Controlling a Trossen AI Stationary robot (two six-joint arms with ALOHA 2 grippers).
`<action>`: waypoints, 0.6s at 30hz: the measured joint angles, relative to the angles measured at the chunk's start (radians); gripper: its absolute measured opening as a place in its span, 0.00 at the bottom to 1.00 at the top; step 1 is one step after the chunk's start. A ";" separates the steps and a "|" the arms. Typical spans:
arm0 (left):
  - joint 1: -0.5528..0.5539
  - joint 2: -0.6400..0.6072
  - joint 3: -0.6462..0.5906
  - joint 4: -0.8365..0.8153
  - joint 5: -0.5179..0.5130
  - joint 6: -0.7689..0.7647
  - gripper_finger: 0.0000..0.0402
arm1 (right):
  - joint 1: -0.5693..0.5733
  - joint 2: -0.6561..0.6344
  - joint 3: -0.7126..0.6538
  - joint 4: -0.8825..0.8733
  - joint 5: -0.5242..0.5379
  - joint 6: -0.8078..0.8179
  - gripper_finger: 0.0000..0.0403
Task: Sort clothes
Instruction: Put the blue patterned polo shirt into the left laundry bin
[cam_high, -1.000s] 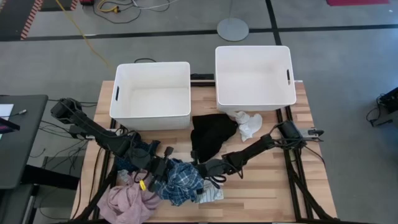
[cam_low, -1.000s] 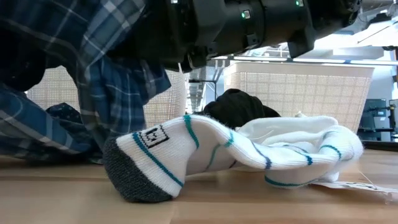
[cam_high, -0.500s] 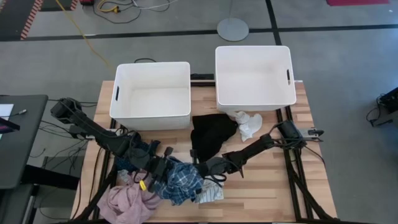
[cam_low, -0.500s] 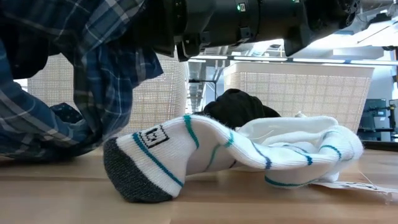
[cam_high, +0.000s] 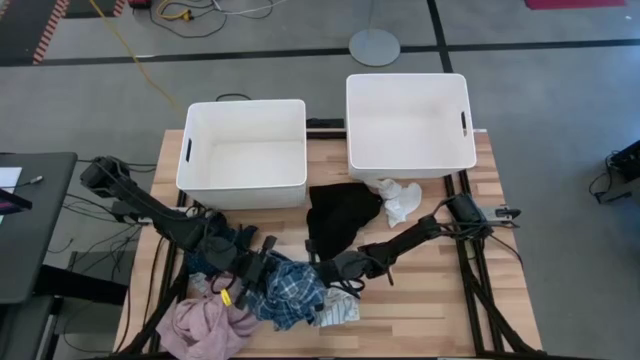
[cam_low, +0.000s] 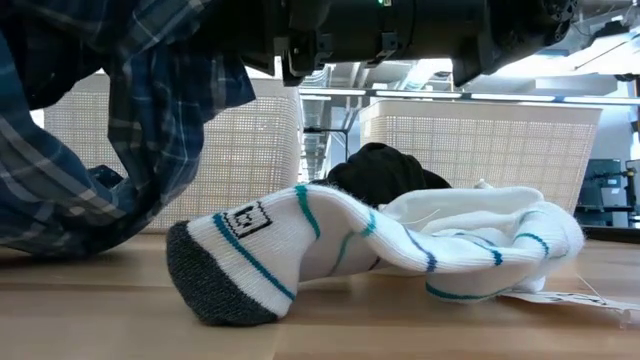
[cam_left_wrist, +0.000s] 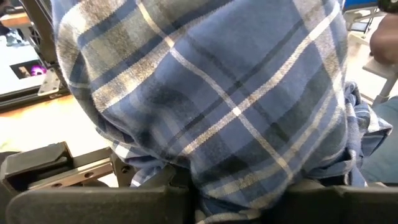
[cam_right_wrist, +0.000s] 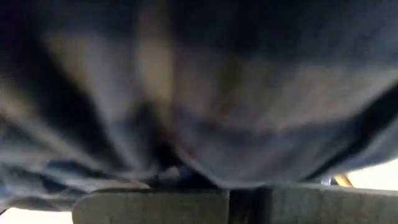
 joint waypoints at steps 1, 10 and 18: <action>0.000 -0.005 0.000 0.000 0.000 0.000 0.20 | 0.000 0.000 0.000 0.004 0.000 0.000 0.01; 0.000 -0.024 0.000 0.002 0.000 0.010 0.20 | 0.000 -0.008 0.001 0.032 -0.003 -0.026 0.01; 0.000 -0.031 0.000 0.007 0.001 0.018 0.20 | 0.000 -0.019 0.014 0.030 -0.004 -0.053 0.01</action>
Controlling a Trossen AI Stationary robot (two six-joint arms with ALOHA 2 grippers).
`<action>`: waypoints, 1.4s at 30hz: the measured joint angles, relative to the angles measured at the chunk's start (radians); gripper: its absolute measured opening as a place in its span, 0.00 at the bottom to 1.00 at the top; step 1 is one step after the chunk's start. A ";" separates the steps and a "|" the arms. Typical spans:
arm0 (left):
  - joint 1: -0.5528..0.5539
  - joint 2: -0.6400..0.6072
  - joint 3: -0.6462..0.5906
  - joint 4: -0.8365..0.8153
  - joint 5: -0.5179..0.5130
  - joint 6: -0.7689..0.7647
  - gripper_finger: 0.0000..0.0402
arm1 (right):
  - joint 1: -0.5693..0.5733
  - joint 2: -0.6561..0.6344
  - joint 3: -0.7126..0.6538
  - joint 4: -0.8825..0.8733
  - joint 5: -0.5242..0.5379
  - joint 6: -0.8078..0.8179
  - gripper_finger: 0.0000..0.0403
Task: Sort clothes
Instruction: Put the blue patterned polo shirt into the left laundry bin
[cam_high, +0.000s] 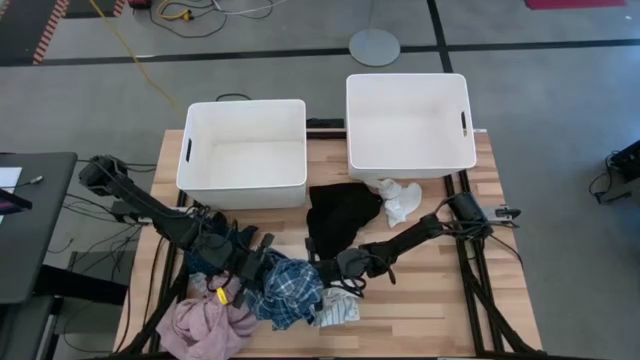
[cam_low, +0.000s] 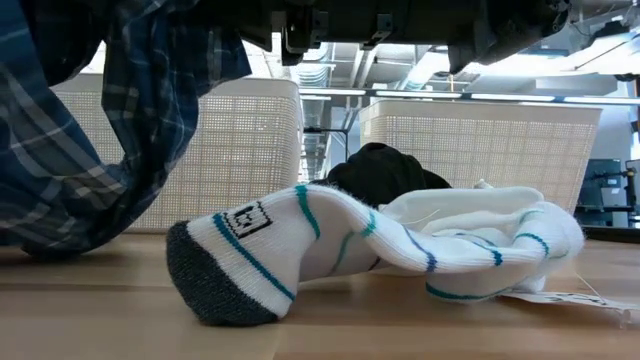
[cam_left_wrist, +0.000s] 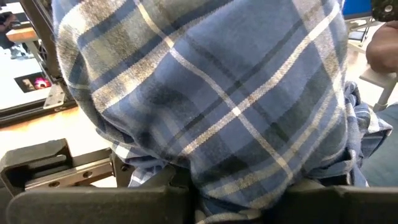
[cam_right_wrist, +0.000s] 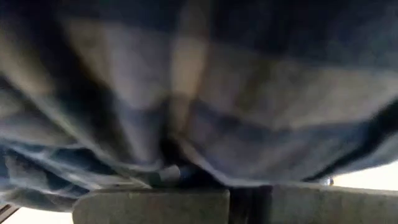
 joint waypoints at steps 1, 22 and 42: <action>0.000 -0.003 0.000 0.000 0.001 0.000 0.20 | 0.000 0.000 0.006 -0.001 0.000 -0.004 0.01; 0.001 -0.202 0.000 -0.007 -0.008 0.120 0.20 | -0.032 -0.002 0.184 -0.086 -0.002 -0.110 0.01; 0.002 -0.274 0.260 -0.291 -0.296 0.400 0.20 | -0.149 -0.004 0.517 -0.448 0.004 -0.216 0.01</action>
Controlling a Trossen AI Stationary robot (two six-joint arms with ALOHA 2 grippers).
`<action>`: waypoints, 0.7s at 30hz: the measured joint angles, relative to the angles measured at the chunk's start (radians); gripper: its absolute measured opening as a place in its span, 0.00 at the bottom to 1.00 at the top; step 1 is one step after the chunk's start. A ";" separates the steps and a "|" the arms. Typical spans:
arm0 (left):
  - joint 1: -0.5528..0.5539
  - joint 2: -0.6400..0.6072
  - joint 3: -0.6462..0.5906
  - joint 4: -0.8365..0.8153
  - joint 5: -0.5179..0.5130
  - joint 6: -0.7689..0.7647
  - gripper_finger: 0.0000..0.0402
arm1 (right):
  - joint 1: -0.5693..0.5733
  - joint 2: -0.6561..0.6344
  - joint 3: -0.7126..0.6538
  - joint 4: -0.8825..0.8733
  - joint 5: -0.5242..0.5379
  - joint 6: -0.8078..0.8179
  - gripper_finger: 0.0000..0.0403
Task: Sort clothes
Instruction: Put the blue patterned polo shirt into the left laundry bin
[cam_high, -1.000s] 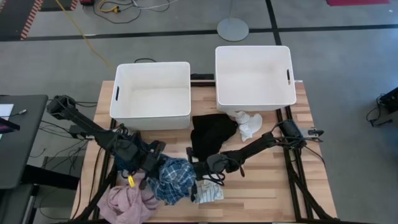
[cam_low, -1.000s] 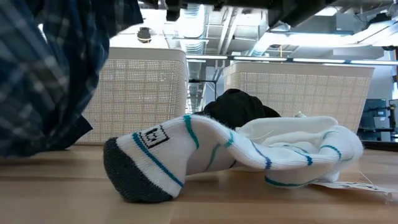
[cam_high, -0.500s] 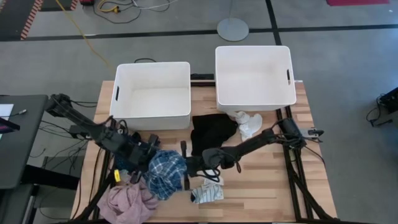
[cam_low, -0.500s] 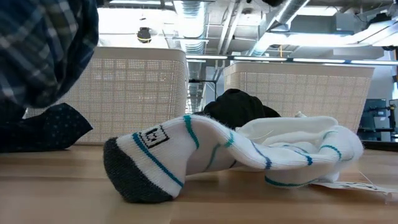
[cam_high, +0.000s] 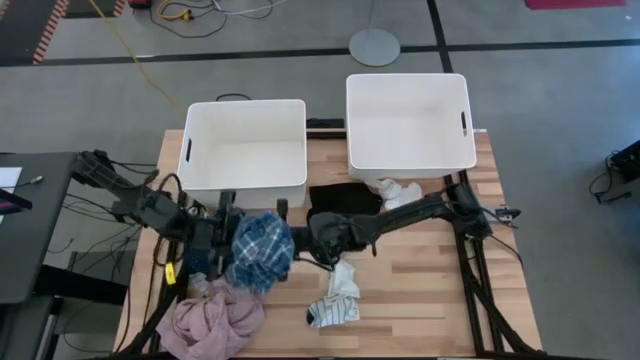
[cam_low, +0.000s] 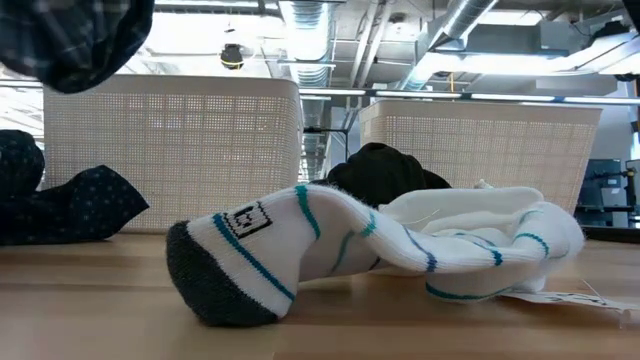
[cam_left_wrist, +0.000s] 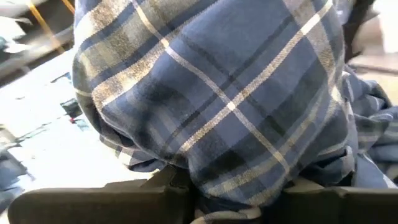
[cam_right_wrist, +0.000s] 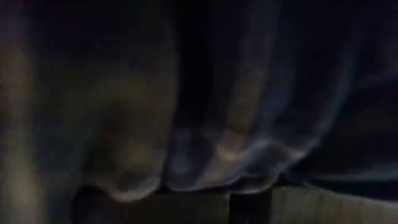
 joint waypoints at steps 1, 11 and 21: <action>0.002 0.000 0.024 -0.024 -0.018 0.013 0.20 | -0.010 0.000 0.016 -0.013 0.000 -0.001 0.01; 0.091 -0.023 0.183 -0.134 -0.189 0.127 0.20 | -0.110 -0.001 0.201 -0.196 0.013 -0.026 0.02; 0.338 -0.069 0.209 -0.114 -0.207 0.212 0.20 | -0.245 0.004 0.396 -0.410 0.013 -0.006 0.02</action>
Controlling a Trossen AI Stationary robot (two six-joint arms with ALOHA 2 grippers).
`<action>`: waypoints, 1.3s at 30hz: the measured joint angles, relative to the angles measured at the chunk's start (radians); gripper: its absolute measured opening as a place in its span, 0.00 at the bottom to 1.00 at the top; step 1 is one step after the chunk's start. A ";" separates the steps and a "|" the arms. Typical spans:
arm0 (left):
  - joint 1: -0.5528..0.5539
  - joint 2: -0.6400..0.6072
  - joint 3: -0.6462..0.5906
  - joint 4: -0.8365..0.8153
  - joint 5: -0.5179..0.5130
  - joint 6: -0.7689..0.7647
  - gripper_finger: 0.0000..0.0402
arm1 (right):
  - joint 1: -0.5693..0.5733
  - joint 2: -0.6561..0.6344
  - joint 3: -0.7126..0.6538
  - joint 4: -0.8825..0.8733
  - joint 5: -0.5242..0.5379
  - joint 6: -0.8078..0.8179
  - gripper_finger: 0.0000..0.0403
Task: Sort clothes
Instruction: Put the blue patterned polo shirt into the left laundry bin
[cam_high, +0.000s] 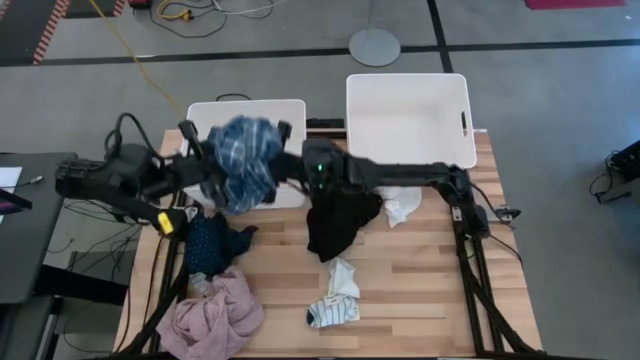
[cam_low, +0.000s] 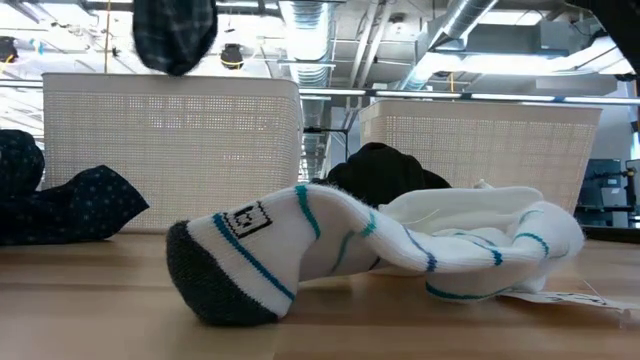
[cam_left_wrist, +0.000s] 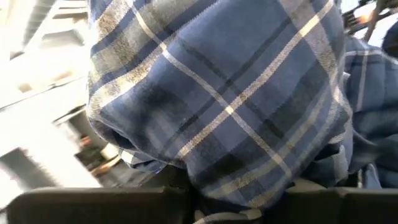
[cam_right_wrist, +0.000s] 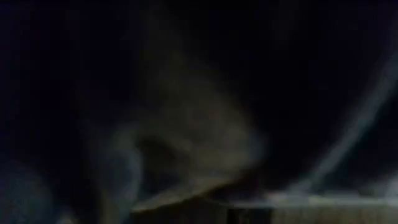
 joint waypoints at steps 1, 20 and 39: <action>0.032 0.000 0.000 0.001 0.000 0.007 0.20 | -0.016 0.000 0.014 -0.024 -0.001 0.012 0.02; 0.615 0.105 0.000 -0.331 0.357 -0.292 0.28 | -0.207 0.004 0.047 -0.496 -0.026 0.176 0.02; 0.782 0.135 -0.002 -0.626 0.679 -0.482 0.52 | -0.228 0.003 -0.076 -0.652 -0.206 0.276 0.08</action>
